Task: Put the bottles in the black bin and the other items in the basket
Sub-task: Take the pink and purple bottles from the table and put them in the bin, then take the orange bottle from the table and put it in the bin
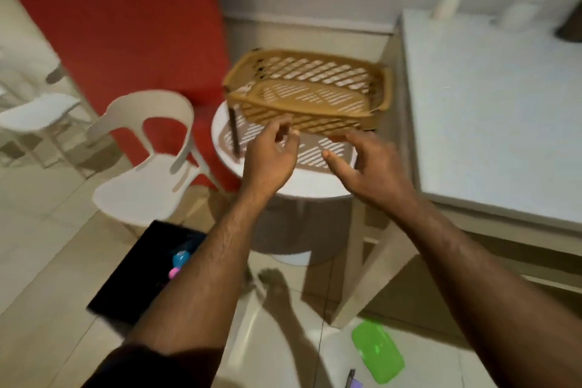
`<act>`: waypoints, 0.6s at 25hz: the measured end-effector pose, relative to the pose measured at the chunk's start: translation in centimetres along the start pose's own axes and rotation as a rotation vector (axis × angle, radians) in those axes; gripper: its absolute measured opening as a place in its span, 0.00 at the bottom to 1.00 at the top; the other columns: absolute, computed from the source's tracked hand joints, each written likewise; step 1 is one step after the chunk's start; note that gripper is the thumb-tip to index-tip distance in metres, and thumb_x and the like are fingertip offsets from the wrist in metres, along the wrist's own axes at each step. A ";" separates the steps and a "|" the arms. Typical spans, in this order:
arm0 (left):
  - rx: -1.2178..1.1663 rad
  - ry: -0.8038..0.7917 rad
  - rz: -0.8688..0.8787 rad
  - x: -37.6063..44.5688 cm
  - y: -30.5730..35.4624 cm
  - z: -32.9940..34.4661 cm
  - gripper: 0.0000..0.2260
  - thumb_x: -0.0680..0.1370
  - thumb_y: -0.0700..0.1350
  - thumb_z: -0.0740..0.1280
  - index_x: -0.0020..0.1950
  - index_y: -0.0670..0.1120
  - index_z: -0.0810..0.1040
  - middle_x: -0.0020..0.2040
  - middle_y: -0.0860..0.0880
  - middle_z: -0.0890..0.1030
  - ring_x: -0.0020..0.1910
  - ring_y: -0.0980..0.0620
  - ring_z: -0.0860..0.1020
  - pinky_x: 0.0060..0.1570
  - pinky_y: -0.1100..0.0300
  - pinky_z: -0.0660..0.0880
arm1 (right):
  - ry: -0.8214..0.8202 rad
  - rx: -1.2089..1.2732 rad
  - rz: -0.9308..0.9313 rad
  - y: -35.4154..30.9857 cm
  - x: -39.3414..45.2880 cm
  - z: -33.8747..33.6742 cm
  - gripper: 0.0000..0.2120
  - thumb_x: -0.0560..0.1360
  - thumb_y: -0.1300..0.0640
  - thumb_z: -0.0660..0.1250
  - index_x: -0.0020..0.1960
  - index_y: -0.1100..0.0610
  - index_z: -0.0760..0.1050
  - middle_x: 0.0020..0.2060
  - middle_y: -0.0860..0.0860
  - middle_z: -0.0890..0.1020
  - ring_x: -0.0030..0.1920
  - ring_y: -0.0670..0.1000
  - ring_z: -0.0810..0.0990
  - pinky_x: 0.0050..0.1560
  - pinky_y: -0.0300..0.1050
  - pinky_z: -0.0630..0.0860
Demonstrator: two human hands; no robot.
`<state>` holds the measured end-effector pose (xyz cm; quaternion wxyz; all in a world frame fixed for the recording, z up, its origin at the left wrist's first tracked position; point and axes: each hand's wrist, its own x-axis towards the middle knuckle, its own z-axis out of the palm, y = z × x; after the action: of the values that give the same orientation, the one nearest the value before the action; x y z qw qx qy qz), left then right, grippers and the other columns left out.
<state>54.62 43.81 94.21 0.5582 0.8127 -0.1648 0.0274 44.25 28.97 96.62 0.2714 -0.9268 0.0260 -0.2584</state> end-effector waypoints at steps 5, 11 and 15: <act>0.160 -0.276 0.361 2.4 13.2 13.5 0.23 0.73 0.57 0.63 0.67 0.53 0.73 0.60 0.51 0.81 0.59 0.51 0.78 0.58 0.56 0.74 | 0.185 -0.146 0.163 11.2 -1.3 -15.6 0.17 0.75 0.44 0.65 0.59 0.52 0.79 0.55 0.48 0.84 0.55 0.50 0.80 0.57 0.47 0.75; 0.557 -0.597 0.465 2.2 22.2 32.8 0.26 0.77 0.57 0.65 0.73 0.49 0.68 0.73 0.47 0.71 0.71 0.47 0.70 0.68 0.55 0.67 | 0.295 -0.216 0.343 27.7 -5.4 -30.5 0.17 0.74 0.46 0.68 0.59 0.54 0.79 0.54 0.49 0.84 0.57 0.52 0.79 0.59 0.50 0.75; 0.711 -0.776 0.409 1.9 23.9 44.5 0.29 0.80 0.57 0.57 0.79 0.49 0.55 0.80 0.48 0.55 0.78 0.48 0.56 0.75 0.51 0.56 | 0.404 -0.278 0.501 38.5 -7.0 -37.9 0.20 0.73 0.47 0.68 0.63 0.53 0.75 0.59 0.50 0.81 0.62 0.54 0.75 0.60 0.50 0.73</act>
<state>43.10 -5.19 99.43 0.1318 0.8529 -0.4927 -0.1118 23.05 -21.07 100.69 0.1871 -0.8498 0.3406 -0.3561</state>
